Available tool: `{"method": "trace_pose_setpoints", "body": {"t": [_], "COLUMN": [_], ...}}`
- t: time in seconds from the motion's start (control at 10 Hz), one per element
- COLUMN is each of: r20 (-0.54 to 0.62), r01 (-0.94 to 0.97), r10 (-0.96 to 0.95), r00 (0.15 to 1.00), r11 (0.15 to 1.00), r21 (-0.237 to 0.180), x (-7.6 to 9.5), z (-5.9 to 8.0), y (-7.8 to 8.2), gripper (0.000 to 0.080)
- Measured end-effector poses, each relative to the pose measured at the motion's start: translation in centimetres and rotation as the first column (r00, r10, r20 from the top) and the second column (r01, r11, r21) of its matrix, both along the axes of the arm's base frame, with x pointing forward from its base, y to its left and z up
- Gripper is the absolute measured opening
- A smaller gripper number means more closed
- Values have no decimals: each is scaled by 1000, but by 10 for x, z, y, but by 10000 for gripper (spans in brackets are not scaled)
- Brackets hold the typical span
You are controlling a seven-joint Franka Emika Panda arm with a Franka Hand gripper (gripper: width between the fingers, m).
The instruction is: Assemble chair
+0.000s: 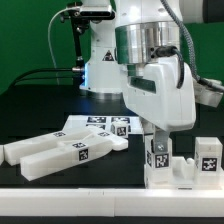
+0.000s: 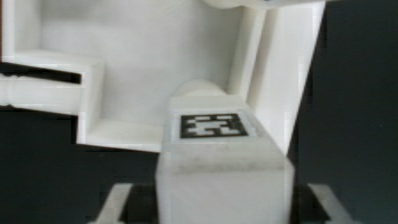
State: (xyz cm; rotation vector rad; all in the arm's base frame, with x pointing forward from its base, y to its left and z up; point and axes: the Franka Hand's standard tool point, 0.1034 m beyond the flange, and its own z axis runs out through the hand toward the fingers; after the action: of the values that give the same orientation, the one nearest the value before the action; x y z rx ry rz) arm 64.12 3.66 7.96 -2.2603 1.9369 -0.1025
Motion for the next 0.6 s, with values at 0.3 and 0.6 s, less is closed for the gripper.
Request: {"method": "trace_pose_setpoints", "body": {"t": [0.3, 0.6], "r20": [-13, -32], "r01": [-257, -629], "r10": [257, 628], "r00": [966, 777], "r11": [965, 775], "r21": [-44, -58], "x": [-1, 1], "z": [1, 6], "y": [1, -3], "gripper": [534, 620]}}
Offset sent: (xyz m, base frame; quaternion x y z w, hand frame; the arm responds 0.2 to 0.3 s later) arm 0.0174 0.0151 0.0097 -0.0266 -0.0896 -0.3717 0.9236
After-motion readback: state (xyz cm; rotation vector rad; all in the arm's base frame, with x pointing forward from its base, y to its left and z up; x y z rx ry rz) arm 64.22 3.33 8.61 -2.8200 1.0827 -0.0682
